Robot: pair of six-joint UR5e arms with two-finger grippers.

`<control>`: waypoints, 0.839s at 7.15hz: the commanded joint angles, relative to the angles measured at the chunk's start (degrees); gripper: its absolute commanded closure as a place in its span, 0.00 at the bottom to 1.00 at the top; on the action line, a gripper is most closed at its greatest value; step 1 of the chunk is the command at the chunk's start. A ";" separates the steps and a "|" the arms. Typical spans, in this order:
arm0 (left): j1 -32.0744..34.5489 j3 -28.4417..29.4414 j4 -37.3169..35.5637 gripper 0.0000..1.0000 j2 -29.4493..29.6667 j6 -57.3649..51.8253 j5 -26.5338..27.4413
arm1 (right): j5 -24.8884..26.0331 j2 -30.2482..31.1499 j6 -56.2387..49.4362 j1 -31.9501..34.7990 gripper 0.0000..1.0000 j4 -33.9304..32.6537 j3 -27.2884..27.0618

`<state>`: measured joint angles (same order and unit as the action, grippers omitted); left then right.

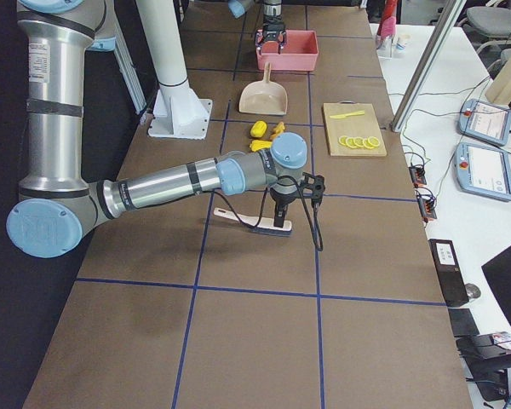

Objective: Sweep and dump trash into bin
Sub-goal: 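Move the left gripper down to the beige dustpan handle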

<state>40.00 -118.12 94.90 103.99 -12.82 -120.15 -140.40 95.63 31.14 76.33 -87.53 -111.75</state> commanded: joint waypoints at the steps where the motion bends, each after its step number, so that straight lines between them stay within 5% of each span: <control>1: -3.60 1.32 -6.19 0.00 3.41 -2.89 5.18 | 0.04 1.92 2.69 -2.06 0.00 0.08 -2.33; 6: -6.07 5.00 -6.92 0.00 4.29 -9.05 12.74 | 2.94 4.12 2.70 -3.91 0.00 0.08 -2.51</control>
<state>34.10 -114.26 88.00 108.12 -19.84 -109.07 -137.51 99.58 33.84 72.70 -87.45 -114.21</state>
